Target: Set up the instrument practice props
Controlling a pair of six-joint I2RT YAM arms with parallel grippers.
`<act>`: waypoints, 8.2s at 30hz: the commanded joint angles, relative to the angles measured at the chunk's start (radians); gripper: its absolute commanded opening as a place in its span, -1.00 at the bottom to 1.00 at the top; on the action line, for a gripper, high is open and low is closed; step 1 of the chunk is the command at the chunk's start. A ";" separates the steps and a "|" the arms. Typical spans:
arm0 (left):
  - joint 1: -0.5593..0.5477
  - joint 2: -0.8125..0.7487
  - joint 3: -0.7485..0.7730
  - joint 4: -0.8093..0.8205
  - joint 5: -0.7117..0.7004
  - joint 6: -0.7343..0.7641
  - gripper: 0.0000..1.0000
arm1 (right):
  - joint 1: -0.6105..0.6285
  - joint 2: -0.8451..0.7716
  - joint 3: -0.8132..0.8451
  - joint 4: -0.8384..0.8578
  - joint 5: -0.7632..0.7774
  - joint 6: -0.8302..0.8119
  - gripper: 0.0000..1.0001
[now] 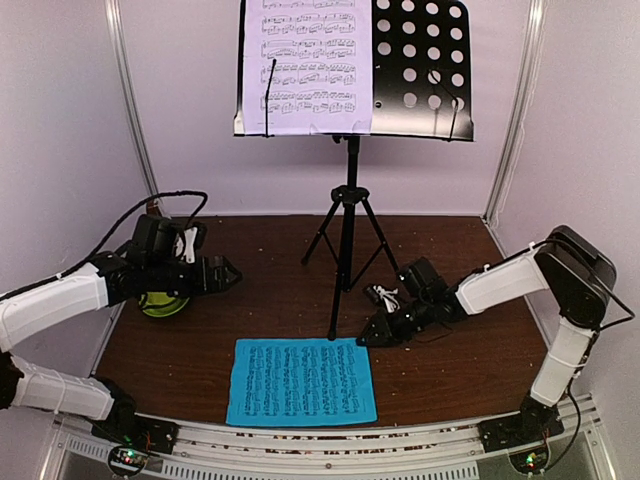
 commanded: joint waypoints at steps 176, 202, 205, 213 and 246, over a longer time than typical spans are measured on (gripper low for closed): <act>-0.534 0.441 1.036 -0.819 0.444 0.946 -0.95 | 0.534 -0.483 0.515 -0.706 0.719 -1.092 -0.93; -0.418 -0.050 0.392 0.109 0.171 0.593 0.42 | 0.400 -0.865 0.300 -0.295 0.474 -0.643 -1.00; -0.413 -0.064 0.374 0.178 0.164 0.560 0.44 | 0.379 -0.900 0.299 -0.256 0.452 -0.596 -1.00; -0.414 -0.006 0.420 0.351 0.321 0.455 0.35 | 0.336 -0.943 0.297 -0.147 0.447 -0.471 -1.00; -0.503 0.334 1.078 0.263 0.117 0.345 -1.00 | 0.094 -0.958 0.353 0.002 0.609 -0.186 -0.39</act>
